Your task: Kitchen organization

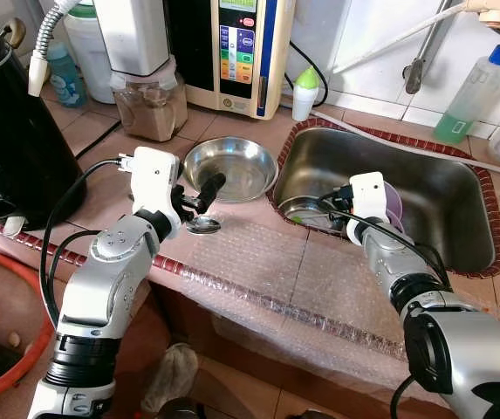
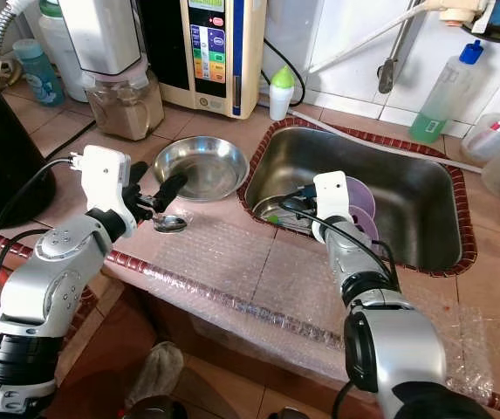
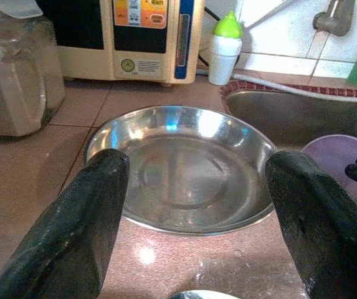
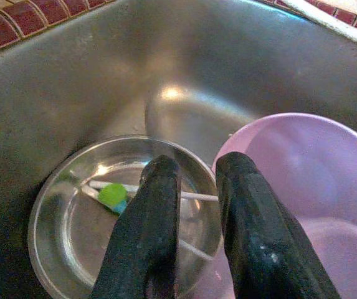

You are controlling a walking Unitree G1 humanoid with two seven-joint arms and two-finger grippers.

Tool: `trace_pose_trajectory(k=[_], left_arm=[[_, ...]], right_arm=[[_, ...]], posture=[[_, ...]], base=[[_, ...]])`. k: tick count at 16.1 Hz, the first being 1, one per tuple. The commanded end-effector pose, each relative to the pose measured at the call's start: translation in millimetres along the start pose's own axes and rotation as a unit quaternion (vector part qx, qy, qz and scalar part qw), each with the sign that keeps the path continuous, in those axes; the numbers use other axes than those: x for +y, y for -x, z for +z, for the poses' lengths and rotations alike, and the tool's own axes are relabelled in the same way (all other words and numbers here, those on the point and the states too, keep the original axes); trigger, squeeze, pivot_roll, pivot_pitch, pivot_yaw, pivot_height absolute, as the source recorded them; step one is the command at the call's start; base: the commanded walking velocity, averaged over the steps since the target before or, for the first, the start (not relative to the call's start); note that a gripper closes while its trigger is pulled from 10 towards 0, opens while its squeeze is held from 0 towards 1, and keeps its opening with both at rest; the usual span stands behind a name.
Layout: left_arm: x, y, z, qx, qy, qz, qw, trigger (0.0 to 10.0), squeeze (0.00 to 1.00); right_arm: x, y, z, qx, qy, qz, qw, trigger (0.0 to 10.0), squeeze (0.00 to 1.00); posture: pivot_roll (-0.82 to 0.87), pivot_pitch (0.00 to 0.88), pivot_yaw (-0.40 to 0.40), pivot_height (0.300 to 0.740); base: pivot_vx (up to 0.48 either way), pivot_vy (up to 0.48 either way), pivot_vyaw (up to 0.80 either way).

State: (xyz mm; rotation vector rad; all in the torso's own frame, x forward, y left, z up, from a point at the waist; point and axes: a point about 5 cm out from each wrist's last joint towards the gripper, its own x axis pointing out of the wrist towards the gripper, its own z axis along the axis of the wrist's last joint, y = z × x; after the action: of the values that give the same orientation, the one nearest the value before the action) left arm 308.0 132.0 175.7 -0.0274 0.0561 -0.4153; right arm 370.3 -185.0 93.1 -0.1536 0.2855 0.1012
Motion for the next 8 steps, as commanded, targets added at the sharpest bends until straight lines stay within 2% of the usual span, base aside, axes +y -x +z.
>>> trace_pose_trajectory(k=[1,6,8], left_arm=[[6.7,-0.4,-3,0.011,-0.002,0.023,1.000,10.0,1.00],[19.9,-0.7,-10,0.027,0.012,0.060,0.998,10.0,1.00],[26.0,-3.1,-15,0.034,0.036,0.080,0.996,10.0,1.00]], right_arm=[[3.6,2.2,-11,0.018,-0.016,0.010,1.000,10.0,1.00],[12.3,-0.2,11,-0.059,-0.033,0.040,0.997,10.0,1.00],[15.6,0.1,17,-0.085,-0.053,0.049,0.994,10.0,1.00]], posture=[[0.12,0.000,-0.024,0.740],[0.10,0.000,-0.016,0.740],[0.09,0.000,-0.014,0.740]], base=[[0.000,0.000,0.00],[0.000,0.000,0.00],[0.000,0.000,0.00]])
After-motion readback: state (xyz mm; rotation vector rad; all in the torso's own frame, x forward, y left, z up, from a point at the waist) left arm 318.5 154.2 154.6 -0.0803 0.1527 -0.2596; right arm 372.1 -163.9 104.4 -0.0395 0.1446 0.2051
